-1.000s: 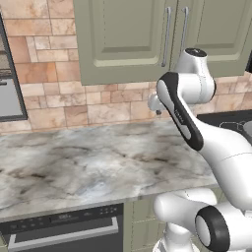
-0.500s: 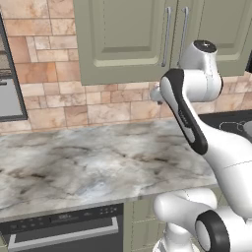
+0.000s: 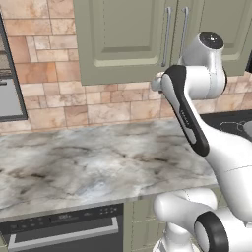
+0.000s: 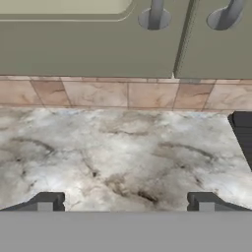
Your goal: Open the cabinet and move the ladle to the pot. Then close the cabinet.
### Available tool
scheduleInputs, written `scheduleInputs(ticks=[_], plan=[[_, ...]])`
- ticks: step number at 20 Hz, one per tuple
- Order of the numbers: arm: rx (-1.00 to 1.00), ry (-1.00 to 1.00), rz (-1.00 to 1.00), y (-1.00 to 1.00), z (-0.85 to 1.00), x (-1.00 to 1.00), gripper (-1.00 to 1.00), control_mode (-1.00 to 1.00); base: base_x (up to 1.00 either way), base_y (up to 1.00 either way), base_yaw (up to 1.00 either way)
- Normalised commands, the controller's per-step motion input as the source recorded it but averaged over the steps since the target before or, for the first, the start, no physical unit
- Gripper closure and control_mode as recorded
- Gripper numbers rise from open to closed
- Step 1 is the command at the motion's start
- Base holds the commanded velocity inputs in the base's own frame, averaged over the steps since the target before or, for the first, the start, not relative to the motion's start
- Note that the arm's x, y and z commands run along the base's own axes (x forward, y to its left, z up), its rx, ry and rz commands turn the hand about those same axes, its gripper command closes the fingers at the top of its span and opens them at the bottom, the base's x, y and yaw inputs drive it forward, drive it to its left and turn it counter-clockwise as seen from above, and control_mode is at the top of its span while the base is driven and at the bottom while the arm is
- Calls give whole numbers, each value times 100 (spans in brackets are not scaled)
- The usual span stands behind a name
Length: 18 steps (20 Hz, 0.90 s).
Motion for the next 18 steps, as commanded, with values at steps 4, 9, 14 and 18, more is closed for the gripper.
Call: scheduleInputs(ticks=[4, 9, 14, 18], plan=[[0, -21, 0, 0, 24, 0, -100, -100, 0, 0, 0], [0, -14, 0, 0, 28, 0, -100, -100, 0, 0, 0], [0, -7, 0, 0, 29, 0, -100, -100, 0, 0, 0], [0, -3, 0, -3, 31, 0, -100, -100, 0, 0, 0]])
